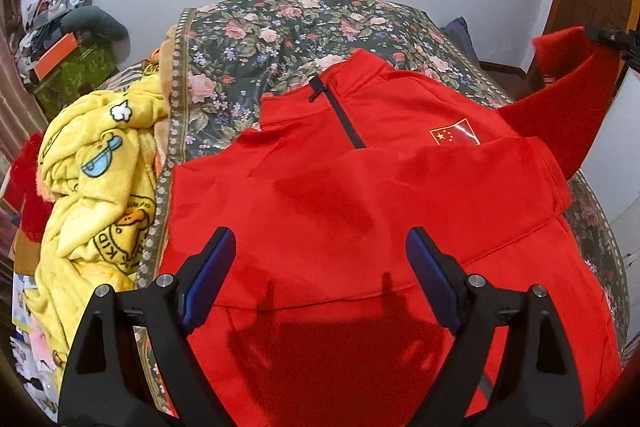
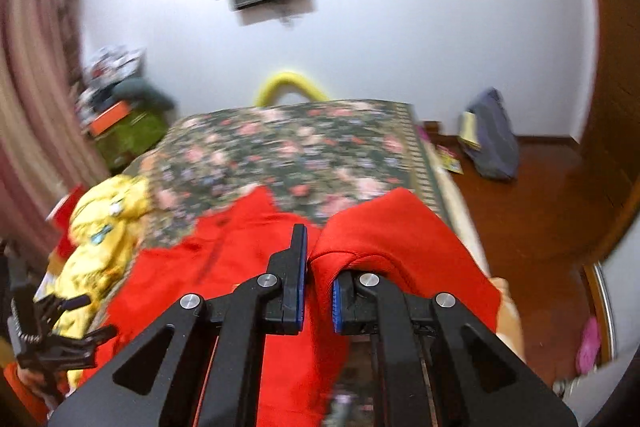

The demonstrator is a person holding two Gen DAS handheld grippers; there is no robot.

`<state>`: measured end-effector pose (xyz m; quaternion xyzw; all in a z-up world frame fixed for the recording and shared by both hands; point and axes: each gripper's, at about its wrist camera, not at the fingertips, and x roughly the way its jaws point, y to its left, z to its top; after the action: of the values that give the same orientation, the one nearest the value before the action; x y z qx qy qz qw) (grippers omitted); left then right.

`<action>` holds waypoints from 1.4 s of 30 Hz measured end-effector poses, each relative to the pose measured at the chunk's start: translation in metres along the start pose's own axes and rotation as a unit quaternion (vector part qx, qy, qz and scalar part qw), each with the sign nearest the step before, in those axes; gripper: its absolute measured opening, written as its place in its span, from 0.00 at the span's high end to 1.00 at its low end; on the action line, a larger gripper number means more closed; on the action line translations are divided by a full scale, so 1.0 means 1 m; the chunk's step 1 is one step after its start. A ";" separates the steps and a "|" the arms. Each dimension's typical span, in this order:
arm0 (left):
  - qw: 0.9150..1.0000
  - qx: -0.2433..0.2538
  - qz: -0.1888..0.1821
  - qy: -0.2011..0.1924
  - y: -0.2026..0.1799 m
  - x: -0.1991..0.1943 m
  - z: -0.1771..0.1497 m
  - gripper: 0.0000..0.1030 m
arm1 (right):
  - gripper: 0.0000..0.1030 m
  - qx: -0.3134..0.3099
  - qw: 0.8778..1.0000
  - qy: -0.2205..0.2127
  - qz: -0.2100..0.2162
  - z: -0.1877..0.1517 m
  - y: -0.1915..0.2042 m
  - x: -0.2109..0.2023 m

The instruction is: Fold large clothes

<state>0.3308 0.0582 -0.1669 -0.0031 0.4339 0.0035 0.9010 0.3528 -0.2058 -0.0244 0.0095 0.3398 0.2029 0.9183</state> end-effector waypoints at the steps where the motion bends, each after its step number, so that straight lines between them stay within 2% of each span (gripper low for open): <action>1: 1.000 -0.001 0.000 0.000 0.002 -0.001 -0.001 0.16 | 0.92 -0.012 1.000 0.010 0.013 -0.005 0.014 0.009; 5: 1.000 -0.007 0.001 0.003 0.013 -0.003 -0.008 0.16 | 0.92 -0.041 0.996 0.064 0.050 -0.033 0.052 0.043; 9: 1.000 -0.012 0.002 0.013 0.021 0.000 -0.015 0.16 | 0.92 -0.055 0.988 0.126 0.068 -0.071 0.076 0.078; 12: 1.000 -0.013 0.000 0.025 0.024 0.004 -0.021 0.16 | 0.91 -0.056 0.982 0.167 0.072 -0.095 0.077 0.096; 17: 0.999 0.002 0.000 0.033 0.018 0.006 -0.025 0.16 | 0.90 -0.050 0.975 0.208 0.067 -0.114 0.072 0.103; 19: 0.999 0.011 -0.001 0.031 0.011 0.005 -0.022 0.16 | 0.84 -0.043 0.970 0.231 0.065 -0.117 0.067 0.101; 21: 0.999 0.022 -0.004 0.025 0.003 0.001 -0.016 0.16 | 0.65 -0.035 0.968 0.241 0.063 -0.117 0.061 0.095; 23: 0.999 0.036 -0.008 0.016 -0.010 -0.004 -0.007 0.16 | 0.60 -0.028 0.971 0.228 0.061 -0.116 0.051 0.080; 27: 0.997 0.068 -0.017 -0.004 -0.042 -0.013 0.014 0.16 | 0.56 -0.017 0.981 0.187 0.047 -0.109 0.026 0.044; 33: 0.989 0.132 -0.059 -0.023 -0.118 -0.014 0.050 0.16 | 0.43 -0.006 0.993 0.115 -0.030 -0.102 -0.018 -0.003; 37: 0.981 0.179 -0.078 -0.013 -0.173 0.003 0.066 0.16 | 0.41 0.020 0.993 0.095 -0.073 -0.106 -0.054 -0.021; 42: 0.968 0.232 -0.095 0.018 -0.241 0.042 0.073 0.16 | 0.41 0.057 0.988 0.099 -0.104 -0.119 -0.091 -0.024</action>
<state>0.4156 -0.1817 -0.1536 0.1645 0.4369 -0.1825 0.8653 0.2953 -0.3129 -0.1152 0.0062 0.4392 0.0869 0.8941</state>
